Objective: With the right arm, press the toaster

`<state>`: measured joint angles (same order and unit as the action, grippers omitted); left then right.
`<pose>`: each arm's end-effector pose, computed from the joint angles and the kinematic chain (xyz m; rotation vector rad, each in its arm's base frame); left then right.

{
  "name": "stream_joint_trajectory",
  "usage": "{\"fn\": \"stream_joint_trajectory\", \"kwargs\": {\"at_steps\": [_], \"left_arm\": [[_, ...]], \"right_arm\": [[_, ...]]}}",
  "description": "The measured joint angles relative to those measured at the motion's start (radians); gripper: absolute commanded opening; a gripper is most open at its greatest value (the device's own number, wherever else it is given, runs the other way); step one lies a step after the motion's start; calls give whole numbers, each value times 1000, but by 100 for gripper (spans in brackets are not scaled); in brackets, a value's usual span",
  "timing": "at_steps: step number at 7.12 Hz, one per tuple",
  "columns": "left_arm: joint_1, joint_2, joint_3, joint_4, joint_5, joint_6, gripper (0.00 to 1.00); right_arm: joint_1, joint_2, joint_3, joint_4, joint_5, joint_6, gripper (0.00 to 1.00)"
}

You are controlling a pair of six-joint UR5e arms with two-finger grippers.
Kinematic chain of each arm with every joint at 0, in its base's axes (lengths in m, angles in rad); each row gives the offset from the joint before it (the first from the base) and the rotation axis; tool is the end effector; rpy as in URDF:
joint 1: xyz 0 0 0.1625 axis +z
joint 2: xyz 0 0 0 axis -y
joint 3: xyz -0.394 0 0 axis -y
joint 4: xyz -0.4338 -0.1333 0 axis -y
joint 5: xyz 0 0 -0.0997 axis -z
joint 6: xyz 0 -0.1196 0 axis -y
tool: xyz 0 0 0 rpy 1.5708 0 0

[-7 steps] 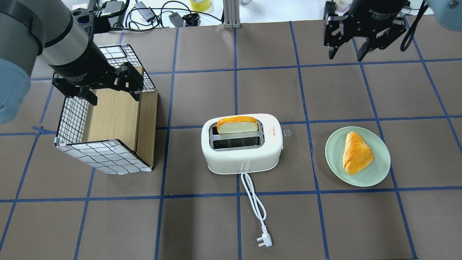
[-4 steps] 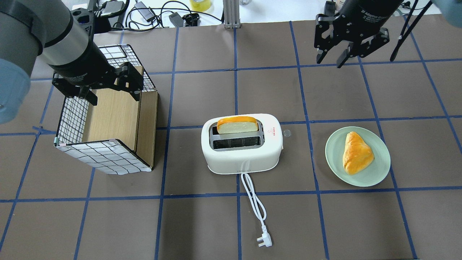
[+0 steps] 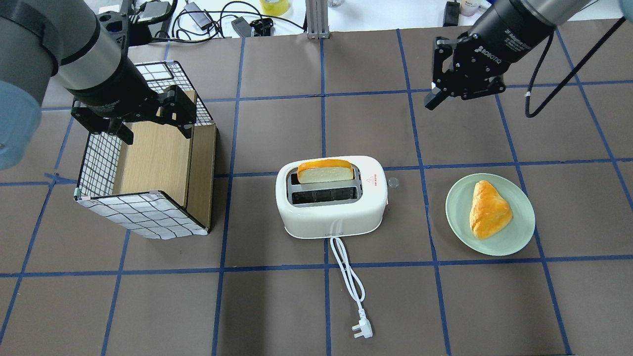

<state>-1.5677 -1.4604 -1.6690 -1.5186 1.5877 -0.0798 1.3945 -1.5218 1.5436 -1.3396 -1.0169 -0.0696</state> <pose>-0.1297 -0.4980 0.4465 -0.1304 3.1228 -0.1016 0.1013 -0.5503 0.4231 0.2283 2.5447 0.2332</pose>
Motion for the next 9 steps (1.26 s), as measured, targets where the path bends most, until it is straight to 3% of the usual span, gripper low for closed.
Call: {"fn": "stream_joint_trajectory", "kwargs": {"at_steps": [4,9], "left_arm": [[0,0,0,0,1,0,100],[0,0,0,0,0,0,100]], "right_arm": [[-78,23,234,17,219,-295,0],[-91,95,397,-124,280,-393,0]]}}
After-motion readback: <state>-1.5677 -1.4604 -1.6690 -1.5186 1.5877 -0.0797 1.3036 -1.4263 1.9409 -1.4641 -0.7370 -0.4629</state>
